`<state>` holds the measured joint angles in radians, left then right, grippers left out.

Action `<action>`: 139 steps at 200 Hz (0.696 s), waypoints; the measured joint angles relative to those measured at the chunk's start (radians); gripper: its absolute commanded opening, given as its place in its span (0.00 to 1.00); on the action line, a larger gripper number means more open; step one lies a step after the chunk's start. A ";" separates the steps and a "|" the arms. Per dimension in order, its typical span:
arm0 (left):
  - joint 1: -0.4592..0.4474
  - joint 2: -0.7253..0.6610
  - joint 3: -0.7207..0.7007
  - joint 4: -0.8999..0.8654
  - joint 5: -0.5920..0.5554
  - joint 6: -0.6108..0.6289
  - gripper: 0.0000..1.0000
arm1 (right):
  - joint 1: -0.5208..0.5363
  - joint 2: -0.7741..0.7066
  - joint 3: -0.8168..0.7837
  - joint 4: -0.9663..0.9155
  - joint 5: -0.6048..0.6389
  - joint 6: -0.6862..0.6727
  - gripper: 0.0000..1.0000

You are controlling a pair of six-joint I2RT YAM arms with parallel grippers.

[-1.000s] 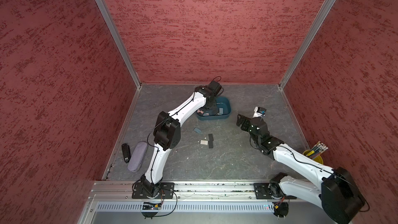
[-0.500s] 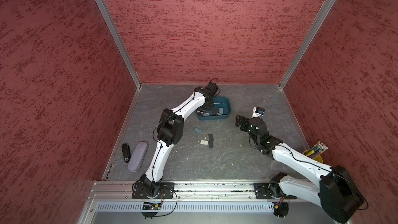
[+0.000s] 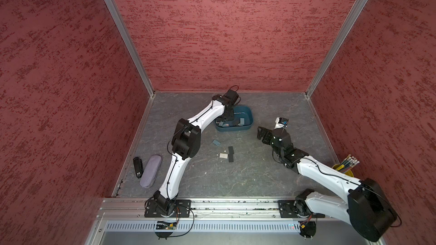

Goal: Put the eraser in the storage box
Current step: Place the eraser in the storage box, then pick up the eraser from the center of the board.

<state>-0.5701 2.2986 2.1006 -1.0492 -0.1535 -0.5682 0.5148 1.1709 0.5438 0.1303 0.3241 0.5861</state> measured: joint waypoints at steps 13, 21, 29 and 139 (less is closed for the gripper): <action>0.000 -0.002 0.004 -0.007 0.003 0.005 0.82 | 0.000 0.017 0.000 0.008 -0.016 -0.003 0.99; 0.000 -0.009 0.004 -0.011 0.005 0.011 0.86 | 0.000 0.032 0.000 0.013 -0.031 -0.006 0.99; 0.000 -0.022 0.004 -0.018 0.004 0.021 0.89 | 0.000 0.047 0.000 0.015 -0.043 -0.010 0.99; 0.112 -0.518 -0.459 -0.004 0.019 0.001 1.00 | 0.314 0.178 0.111 -0.043 -0.028 0.049 0.98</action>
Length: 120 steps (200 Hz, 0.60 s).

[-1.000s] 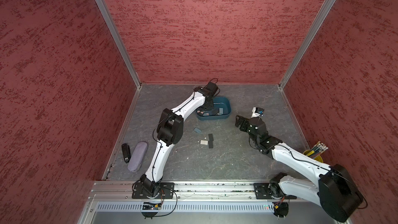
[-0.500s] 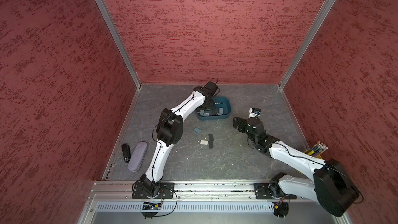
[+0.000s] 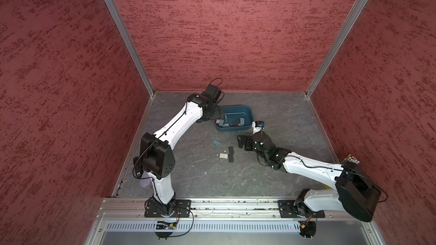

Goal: Put the eraser in the storage box
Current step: Pick up the eraser from the center of the board.

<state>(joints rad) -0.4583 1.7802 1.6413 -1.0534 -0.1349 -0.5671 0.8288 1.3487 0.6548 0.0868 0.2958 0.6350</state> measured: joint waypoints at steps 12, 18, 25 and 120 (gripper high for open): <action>0.022 -0.008 -0.053 0.001 0.009 -0.006 1.00 | 0.037 0.018 0.004 -0.026 0.014 0.019 0.97; 0.032 -0.009 -0.074 0.000 0.017 -0.008 1.00 | 0.056 0.030 0.008 -0.039 0.025 0.030 0.97; 0.045 -0.010 -0.096 0.002 0.027 -0.009 1.00 | 0.075 0.044 0.013 -0.055 0.034 0.042 0.96; 0.138 -0.122 -0.232 0.091 0.142 -0.031 1.00 | 0.288 0.235 0.173 -0.211 0.123 0.196 0.80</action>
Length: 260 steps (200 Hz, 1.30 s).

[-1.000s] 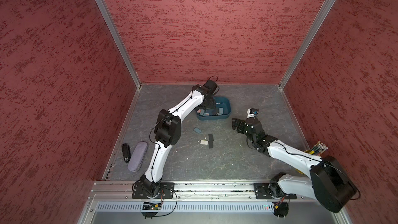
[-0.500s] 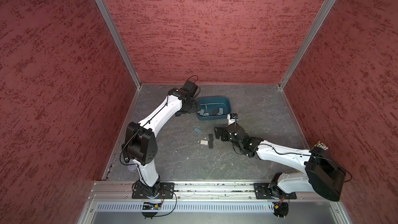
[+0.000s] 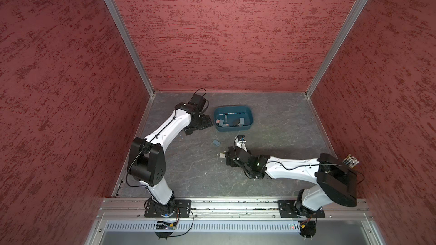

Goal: Put the eraser in the storage box
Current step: Pick up the eraser from the center of the board.

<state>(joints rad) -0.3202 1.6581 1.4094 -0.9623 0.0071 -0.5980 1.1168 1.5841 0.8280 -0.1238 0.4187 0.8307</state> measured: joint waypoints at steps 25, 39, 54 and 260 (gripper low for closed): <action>0.043 -0.023 -0.014 0.010 0.029 -0.009 1.00 | 0.023 0.048 0.044 -0.036 0.016 0.034 0.75; 0.060 -0.026 -0.020 0.016 0.043 -0.015 1.00 | 0.023 0.051 0.043 -0.049 0.021 0.050 0.73; 0.067 -0.026 -0.023 0.019 0.049 -0.018 1.00 | 0.023 0.051 0.043 -0.051 0.022 0.063 0.72; 0.097 -0.044 -0.040 0.044 0.107 -0.026 1.00 | 0.027 0.184 0.095 -0.175 0.037 0.112 0.55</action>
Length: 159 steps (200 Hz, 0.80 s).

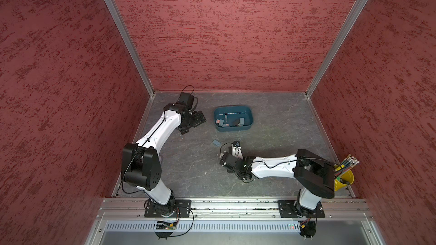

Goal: Put the eraser in the storage box
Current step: Pick up the eraser from the center of the board.

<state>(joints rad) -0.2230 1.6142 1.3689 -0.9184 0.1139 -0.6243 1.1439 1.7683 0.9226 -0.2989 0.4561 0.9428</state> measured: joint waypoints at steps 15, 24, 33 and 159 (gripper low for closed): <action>0.000 -0.004 -0.004 0.001 0.002 0.000 1.00 | 0.001 0.016 0.018 -0.008 0.005 -0.005 0.54; 0.000 -0.006 -0.006 0.001 0.002 0.000 1.00 | 0.001 0.025 0.029 -0.012 0.005 -0.007 0.53; 0.000 -0.006 -0.008 0.002 0.005 0.000 1.00 | 0.001 0.030 0.036 -0.014 0.006 -0.008 0.51; 0.000 -0.006 -0.012 0.004 0.017 -0.008 1.00 | 0.001 0.068 0.069 -0.012 0.024 -0.033 0.35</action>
<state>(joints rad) -0.2230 1.6077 1.3567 -0.9142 0.1307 -0.6323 1.1446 1.8366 0.9920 -0.3111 0.4805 0.9096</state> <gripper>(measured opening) 0.997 0.362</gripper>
